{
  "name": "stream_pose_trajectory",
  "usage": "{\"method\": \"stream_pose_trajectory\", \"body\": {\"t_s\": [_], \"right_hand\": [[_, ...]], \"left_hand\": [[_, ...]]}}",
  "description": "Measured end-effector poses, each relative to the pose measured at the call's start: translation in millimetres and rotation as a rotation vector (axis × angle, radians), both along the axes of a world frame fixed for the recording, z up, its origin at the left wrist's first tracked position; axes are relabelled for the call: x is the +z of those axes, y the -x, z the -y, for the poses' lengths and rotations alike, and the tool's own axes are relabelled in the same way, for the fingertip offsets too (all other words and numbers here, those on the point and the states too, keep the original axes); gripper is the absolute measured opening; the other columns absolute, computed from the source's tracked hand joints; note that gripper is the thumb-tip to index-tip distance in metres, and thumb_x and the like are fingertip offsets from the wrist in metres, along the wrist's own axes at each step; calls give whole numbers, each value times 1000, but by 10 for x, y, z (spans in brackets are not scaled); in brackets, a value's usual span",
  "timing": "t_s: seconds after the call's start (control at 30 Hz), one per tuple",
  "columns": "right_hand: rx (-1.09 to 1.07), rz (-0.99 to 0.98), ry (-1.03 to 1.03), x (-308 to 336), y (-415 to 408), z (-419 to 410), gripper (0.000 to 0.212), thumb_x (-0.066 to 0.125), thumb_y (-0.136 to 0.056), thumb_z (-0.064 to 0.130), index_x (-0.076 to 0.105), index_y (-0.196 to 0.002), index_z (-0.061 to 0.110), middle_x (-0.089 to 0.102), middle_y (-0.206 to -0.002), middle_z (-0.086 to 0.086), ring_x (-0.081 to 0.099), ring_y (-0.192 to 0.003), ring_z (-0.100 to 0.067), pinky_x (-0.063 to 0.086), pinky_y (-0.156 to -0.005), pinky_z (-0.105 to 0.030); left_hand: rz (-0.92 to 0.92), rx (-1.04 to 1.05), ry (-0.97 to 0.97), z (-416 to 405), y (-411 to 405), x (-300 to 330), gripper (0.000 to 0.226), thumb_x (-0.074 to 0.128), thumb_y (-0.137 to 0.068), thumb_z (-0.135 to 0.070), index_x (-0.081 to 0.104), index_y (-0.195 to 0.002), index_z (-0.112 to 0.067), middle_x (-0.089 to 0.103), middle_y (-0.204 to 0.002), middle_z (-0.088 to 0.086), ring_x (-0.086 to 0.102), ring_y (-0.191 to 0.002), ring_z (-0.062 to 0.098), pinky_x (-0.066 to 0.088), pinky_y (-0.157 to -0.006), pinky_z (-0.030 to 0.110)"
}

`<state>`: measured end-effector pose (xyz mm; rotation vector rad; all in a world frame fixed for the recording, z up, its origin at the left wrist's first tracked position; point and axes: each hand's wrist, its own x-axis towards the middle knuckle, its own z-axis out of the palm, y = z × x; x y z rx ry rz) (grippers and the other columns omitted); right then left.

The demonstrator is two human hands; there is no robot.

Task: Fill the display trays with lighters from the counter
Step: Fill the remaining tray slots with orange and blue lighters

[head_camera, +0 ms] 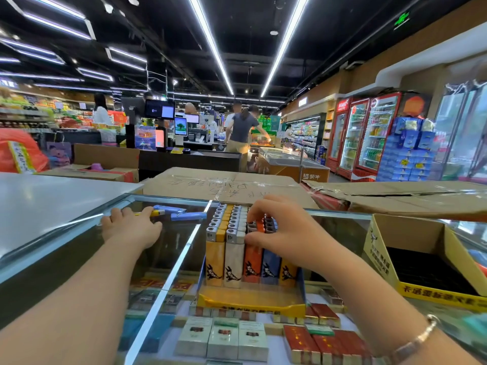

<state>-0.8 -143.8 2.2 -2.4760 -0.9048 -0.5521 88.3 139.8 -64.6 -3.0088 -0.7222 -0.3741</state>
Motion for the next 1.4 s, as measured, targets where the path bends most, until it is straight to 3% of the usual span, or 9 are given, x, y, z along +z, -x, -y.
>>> {"method": "stream_pose_trajectory", "body": {"t_s": [0.13,0.3,0.4,0.53,0.67,0.77,0.93,1.13,1.4], "right_hand": [[7,-16,3,16,-1,8,19,68,-80,36,55,-92,30,53,-93,10,46,-89,-7,42,-74,-21],[14,-23,-13,17,-6,18,20,69,-79,36,59,-93,26,55,-92,9,48,-89,-9,47,-79,-32],[23,-27,-26,15,-22,32,22,68,-78,40,60,-92,24,56,-92,9,50,-88,-9,48,-79,-33],[16,8,-47,27,-30,42,22,59,-81,46,61,-87,25,58,-85,12,52,-84,-5,46,-73,-28],[13,56,-157,44,-2,47,14,51,-90,41,58,-84,30,57,-77,18,51,-77,3,39,-67,-20],[4,90,-207,55,18,41,20,48,-90,41,60,-86,26,59,-78,14,53,-78,0,43,-69,-24],[25,118,-275,77,72,2,20,53,-88,40,61,-87,21,60,-77,8,53,-75,-4,45,-69,-21],[125,46,-467,156,203,-46,16,67,-78,37,55,-85,28,60,-73,5,50,-67,4,39,-61,-7],[329,-233,-617,251,275,23,41,75,-73,3,50,-97,25,65,-72,5,58,-62,-13,53,-65,-26]], "left_hand": [[15,-13,54,13,26,40,51,27,-97,-44,17,-146,-38,24,-151,13,20,-138,33,19,-108,54],[35,-39,31,-10,27,24,53,33,-94,-54,30,-142,-32,40,-141,14,36,-129,33,32,-104,45],[115,-107,125,2,23,19,45,46,-92,-51,45,-125,-20,58,-112,8,56,-100,25,49,-77,36],[202,-102,144,47,100,83,30,57,-87,-45,51,-90,-16,54,-77,2,52,-68,16,39,-56,29],[351,-269,543,198,174,249,27,61,-84,-40,54,-89,-15,56,-80,6,55,-72,19,46,-63,31],[578,-518,934,448,323,533,28,63,-86,-39,47,-101,-22,56,-87,-2,60,-70,11,47,-54,25],[807,-742,1242,889,710,841,14,45,-94,-43,52,-92,-31,61,-85,-4,60,-72,7,46,-55,19],[961,-928,1399,1307,1036,892,26,51,-83,-45,56,-88,-21,60,-73,-4,57,-60,2,47,-51,15],[935,-839,1513,1229,980,774,9,53,-93,-25,55,-93,-16,67,-67,-8,64,-58,5,51,-51,17]]}}
